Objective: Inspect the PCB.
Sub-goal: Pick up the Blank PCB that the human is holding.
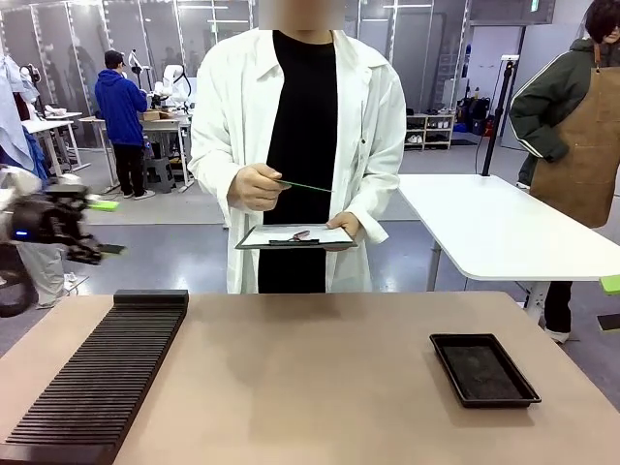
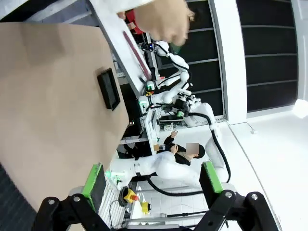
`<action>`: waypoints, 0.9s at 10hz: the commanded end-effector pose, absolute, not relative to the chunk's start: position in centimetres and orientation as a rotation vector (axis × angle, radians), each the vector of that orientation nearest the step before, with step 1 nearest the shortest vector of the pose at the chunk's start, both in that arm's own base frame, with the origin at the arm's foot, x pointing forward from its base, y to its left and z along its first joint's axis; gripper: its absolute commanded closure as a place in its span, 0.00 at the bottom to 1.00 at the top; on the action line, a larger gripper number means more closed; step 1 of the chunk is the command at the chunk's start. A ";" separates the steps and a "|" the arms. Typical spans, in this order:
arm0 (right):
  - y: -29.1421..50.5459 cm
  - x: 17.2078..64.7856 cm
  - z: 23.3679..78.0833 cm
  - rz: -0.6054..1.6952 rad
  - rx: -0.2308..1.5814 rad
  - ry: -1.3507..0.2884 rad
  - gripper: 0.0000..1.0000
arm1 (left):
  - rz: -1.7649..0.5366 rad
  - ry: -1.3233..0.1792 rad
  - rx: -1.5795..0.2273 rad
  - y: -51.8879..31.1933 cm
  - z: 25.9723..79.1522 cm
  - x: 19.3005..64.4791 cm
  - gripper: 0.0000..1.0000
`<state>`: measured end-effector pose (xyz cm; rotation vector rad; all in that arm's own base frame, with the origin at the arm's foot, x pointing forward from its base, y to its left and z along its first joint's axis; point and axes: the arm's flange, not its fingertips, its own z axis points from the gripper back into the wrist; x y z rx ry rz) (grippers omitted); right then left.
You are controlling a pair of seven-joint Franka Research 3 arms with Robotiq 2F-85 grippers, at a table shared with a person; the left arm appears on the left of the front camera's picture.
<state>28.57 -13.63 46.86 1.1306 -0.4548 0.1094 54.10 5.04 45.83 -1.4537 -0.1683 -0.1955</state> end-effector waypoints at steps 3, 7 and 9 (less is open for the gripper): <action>-13.7 28.6 46.9 0.121 1.137 -0.468 0.00 | -0.242 -0.318 -1.429 12.2 47.0 38.5 0.00; -13.7 28.6 46.9 0.121 1.137 -0.468 0.00 | -0.222 -0.402 -1.458 14.8 43.0 32.1 0.00; -13.7 28.6 46.9 0.121 1.137 -0.468 0.00 | -0.216 -0.408 -1.455 14.7 41.9 31.7 0.00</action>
